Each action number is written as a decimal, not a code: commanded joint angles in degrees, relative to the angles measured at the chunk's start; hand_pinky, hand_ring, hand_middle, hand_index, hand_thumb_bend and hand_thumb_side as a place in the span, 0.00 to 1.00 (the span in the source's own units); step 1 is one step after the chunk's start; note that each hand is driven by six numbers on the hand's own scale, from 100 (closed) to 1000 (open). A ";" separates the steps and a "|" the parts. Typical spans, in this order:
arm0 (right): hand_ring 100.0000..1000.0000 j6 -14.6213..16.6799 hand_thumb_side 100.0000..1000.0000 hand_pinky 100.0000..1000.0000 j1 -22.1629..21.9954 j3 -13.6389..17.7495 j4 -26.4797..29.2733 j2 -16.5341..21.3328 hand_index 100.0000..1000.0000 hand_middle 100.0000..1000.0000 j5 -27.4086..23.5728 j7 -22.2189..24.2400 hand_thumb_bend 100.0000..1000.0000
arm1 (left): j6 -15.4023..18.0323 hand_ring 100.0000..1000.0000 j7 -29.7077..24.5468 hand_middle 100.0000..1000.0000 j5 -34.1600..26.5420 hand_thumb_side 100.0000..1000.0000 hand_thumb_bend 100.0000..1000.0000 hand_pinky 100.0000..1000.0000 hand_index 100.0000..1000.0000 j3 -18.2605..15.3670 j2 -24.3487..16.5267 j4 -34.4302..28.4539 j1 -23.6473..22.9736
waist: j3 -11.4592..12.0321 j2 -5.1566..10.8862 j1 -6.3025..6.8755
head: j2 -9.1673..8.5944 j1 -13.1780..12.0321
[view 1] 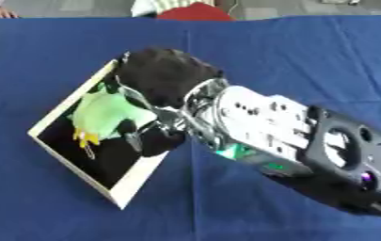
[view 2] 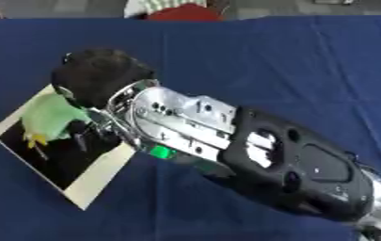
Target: Pick up objects on the table and place them in the box.
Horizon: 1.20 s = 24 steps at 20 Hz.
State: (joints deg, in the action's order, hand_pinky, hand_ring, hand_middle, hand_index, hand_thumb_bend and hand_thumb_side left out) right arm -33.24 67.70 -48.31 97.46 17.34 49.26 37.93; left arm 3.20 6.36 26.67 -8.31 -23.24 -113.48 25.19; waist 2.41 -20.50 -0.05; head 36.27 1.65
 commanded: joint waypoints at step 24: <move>0.92 4.35 0.24 0.87 2.01 1.95 -7.53 -3.03 0.90 0.86 9.88 10.95 0.00 | 0.12 0.60 -0.34 0.55 -0.90 0.50 0.16 0.45 0.75 -0.24 -0.09 -1.11 0.34 | 0.24 1.16 0.29 | 0.01 0.11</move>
State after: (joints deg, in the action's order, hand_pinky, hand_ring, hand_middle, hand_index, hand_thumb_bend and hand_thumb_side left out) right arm -25.64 68.54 -47.57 88.30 13.93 58.21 45.47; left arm 3.21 6.20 25.91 -8.31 -22.72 -113.48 25.16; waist 2.60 -20.52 -0.05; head 36.26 1.74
